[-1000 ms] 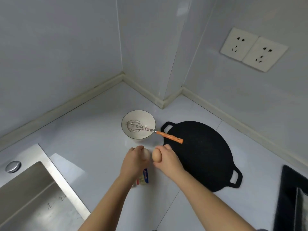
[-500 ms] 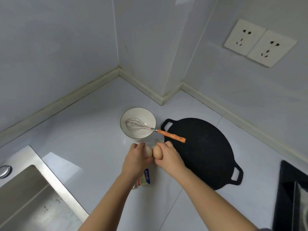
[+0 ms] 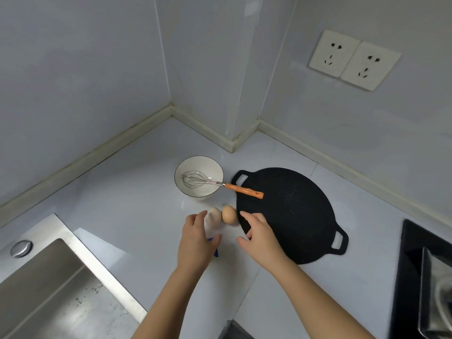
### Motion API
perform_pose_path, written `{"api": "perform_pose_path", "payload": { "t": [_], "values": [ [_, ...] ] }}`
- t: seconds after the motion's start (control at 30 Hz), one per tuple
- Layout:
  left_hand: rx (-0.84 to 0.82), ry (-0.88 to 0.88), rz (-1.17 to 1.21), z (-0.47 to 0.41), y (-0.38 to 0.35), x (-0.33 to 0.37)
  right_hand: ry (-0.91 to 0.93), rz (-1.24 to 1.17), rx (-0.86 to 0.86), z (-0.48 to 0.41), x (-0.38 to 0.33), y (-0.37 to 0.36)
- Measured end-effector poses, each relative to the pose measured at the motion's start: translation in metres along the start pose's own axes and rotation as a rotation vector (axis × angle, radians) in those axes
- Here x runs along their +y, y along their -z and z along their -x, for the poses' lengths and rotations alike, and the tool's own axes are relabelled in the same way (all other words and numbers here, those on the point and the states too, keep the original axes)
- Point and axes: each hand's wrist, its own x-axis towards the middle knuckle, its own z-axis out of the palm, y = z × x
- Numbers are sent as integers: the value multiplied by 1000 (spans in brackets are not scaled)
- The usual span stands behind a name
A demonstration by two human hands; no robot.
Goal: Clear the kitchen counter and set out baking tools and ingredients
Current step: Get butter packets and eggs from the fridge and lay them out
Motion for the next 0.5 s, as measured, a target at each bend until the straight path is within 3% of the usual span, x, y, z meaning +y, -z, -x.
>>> {"api": "perform_pose_path", "payload": {
  "t": [0.3, 0.5],
  "values": [
    [-20, -190, 109, 99, -11, 62, -15, -370, 225, 115, 18, 49],
    [-149, -413, 229, 205, -49, 135, -28, -580, 527, 254, 71, 103]
  ]
}}
